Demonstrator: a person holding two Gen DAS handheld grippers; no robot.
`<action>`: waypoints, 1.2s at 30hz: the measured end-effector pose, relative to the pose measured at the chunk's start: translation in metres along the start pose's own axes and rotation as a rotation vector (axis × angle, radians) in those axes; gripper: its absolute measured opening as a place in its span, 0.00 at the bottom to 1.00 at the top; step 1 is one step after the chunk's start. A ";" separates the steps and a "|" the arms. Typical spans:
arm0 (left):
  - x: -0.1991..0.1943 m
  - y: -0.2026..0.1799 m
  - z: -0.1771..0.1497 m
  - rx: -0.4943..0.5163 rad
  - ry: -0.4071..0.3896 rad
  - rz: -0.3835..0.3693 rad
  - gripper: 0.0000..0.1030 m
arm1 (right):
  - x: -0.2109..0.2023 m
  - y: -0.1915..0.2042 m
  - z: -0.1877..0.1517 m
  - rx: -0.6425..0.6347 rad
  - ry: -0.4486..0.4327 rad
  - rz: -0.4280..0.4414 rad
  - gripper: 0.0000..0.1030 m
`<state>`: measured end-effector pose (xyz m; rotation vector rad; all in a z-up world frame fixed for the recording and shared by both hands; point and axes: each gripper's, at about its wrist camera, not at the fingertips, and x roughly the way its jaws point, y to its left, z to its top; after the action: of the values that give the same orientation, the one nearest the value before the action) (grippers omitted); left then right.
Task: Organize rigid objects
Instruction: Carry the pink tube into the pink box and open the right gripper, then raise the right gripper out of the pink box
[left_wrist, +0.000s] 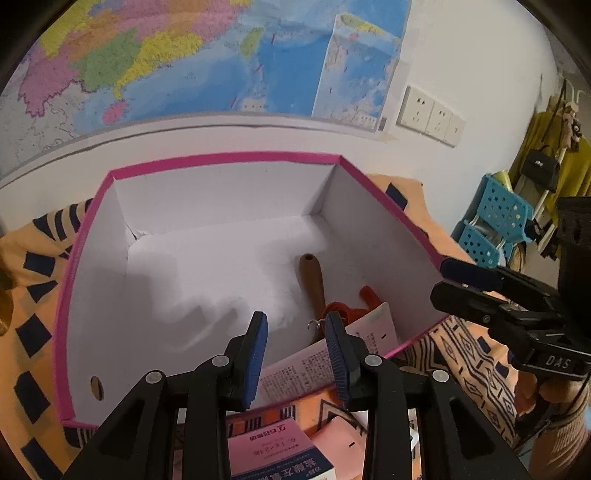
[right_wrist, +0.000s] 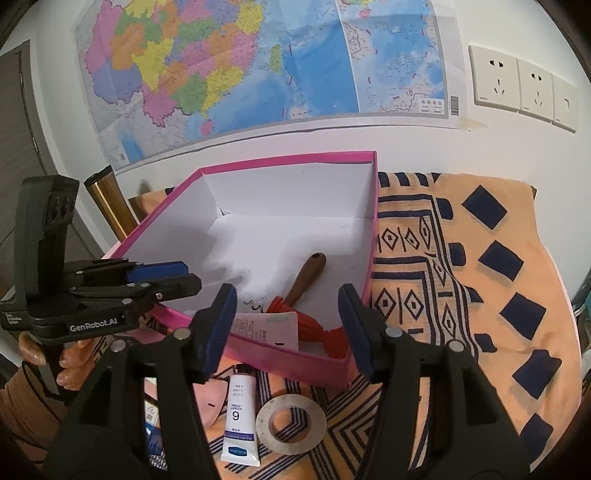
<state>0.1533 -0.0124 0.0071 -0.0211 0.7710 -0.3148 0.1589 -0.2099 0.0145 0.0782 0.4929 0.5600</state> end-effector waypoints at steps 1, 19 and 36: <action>-0.003 0.001 -0.001 -0.002 -0.011 0.001 0.33 | -0.001 0.000 0.000 0.004 -0.001 0.006 0.59; -0.082 0.035 -0.055 -0.081 -0.168 0.099 0.52 | -0.021 0.022 -0.019 0.010 -0.034 0.203 0.59; -0.092 0.065 -0.110 -0.176 -0.106 0.129 0.52 | 0.002 0.046 -0.049 0.014 0.071 0.296 0.60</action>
<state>0.0335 0.0863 -0.0185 -0.1518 0.6890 -0.1219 0.1155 -0.1730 -0.0202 0.1463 0.5583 0.8517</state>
